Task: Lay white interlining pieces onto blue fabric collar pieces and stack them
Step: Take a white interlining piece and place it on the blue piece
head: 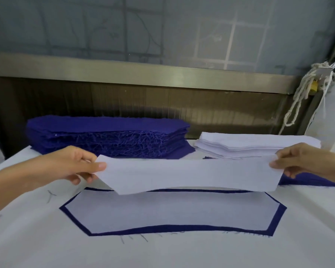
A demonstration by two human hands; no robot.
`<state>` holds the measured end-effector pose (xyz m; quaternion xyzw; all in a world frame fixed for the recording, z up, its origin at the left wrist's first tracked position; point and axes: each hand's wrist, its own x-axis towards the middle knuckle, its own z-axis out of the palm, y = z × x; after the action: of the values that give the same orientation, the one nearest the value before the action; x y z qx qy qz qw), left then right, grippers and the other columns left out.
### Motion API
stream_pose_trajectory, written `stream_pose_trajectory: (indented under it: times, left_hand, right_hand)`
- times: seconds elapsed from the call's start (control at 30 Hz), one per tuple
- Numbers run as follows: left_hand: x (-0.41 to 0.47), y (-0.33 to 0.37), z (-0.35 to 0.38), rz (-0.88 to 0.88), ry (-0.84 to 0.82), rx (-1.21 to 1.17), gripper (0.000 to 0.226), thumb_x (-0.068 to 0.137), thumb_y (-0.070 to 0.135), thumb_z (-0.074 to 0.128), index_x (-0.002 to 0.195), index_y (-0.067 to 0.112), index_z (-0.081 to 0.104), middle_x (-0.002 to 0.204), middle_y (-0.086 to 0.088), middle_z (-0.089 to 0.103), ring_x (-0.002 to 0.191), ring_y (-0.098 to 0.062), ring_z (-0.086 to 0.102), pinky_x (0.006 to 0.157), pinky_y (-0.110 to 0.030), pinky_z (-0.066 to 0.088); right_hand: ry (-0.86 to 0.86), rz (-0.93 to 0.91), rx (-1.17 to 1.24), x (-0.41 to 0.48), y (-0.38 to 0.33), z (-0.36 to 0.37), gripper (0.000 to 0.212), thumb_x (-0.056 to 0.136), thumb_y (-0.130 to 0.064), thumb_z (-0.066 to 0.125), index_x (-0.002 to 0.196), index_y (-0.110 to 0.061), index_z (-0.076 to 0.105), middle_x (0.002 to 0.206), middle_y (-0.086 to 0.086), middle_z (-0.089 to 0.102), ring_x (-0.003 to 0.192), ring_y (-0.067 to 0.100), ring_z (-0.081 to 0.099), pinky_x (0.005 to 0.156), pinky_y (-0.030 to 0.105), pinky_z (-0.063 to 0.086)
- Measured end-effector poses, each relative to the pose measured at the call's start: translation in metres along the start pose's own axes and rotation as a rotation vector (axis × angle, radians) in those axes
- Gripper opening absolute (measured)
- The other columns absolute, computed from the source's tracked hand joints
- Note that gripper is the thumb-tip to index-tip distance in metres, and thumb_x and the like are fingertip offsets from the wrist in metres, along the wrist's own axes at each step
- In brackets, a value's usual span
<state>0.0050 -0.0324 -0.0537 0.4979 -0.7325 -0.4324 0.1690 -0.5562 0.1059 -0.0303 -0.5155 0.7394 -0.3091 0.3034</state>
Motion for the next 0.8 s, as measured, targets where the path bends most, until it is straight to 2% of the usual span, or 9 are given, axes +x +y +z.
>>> stream_pose_trajectory:
  times: [0.1, 0.2, 0.4, 0.47, 0.63, 0.8]
  left_hand:
    - [-0.007, -0.021, -0.014, -0.108, -0.100, 0.059, 0.058, 0.061, 0.065, 0.086, 0.087, 0.014, 0.077, 0.081, -0.010, 0.074, 0.067, -0.011, 0.066, 0.044, -0.017, 0.039]
    - [-0.007, -0.037, -0.025, -0.164, -0.195, 0.134, 0.078, 0.066, 0.062, 0.085, 0.106, -0.003, 0.067, 0.087, -0.017, 0.072, 0.067, -0.015, 0.067, 0.042, -0.019, 0.037]
    - [-0.005, -0.044, -0.028, -0.217, -0.279, 0.209, 0.069, 0.068, 0.064, 0.082, 0.106, 0.007, 0.072, 0.092, -0.014, 0.075, 0.066, -0.013, 0.069, 0.041, -0.019, 0.037]
    - [-0.004, -0.046, -0.026, -0.229, -0.295, 0.228, 0.064, 0.068, 0.065, 0.082, 0.101, 0.011, 0.074, 0.095, -0.012, 0.076, 0.066, -0.012, 0.070, 0.041, -0.019, 0.037]
    - [0.000, -0.054, -0.022, -0.271, -0.298, 0.256, 0.047, 0.067, 0.066, 0.082, 0.076, 0.021, 0.071, 0.095, -0.008, 0.077, 0.065, -0.013, 0.071, 0.040, -0.019, 0.036]
    - [0.004, -0.059, -0.021, -0.291, -0.286, 0.284, 0.048, 0.063, 0.068, 0.083, 0.071, 0.023, 0.066, 0.094, -0.010, 0.078, 0.063, -0.014, 0.071, 0.039, -0.020, 0.035]
  right_hand:
    - [-0.155, 0.047, -0.010, -0.007, 0.003, 0.011, 0.050, 0.054, -0.030, 0.090, 0.082, 0.008, 0.072, 0.075, 0.026, 0.067, 0.056, 0.023, 0.059, 0.055, 0.024, 0.054]
    - [-0.301, 0.041, -0.064, -0.012, 0.006, 0.018, 0.050, 0.060, -0.037, 0.096, 0.081, 0.002, 0.073, 0.080, 0.026, 0.068, 0.059, 0.021, 0.059, 0.057, 0.025, 0.053]
    - [-0.451, 0.022, -0.135, -0.020, 0.008, 0.025, 0.040, 0.068, -0.044, 0.092, 0.077, -0.009, 0.073, 0.079, 0.017, 0.070, 0.064, 0.018, 0.062, 0.064, 0.025, 0.053]
    - [-0.457, 0.011, -0.147, -0.021, 0.009, 0.027, 0.040, 0.069, -0.043, 0.092, 0.077, -0.009, 0.072, 0.075, 0.016, 0.069, 0.063, 0.018, 0.062, 0.064, 0.026, 0.053]
    - [-0.481, 0.013, -0.159, -0.022, 0.009, 0.031, 0.037, 0.070, -0.043, 0.091, 0.078, -0.011, 0.074, 0.075, 0.015, 0.071, 0.061, 0.014, 0.063, 0.061, 0.023, 0.053]
    - [-0.466, 0.009, -0.170, -0.021, 0.010, 0.034, 0.047, 0.067, -0.044, 0.092, 0.083, -0.005, 0.072, 0.076, 0.017, 0.071, 0.059, 0.015, 0.061, 0.059, 0.024, 0.052]
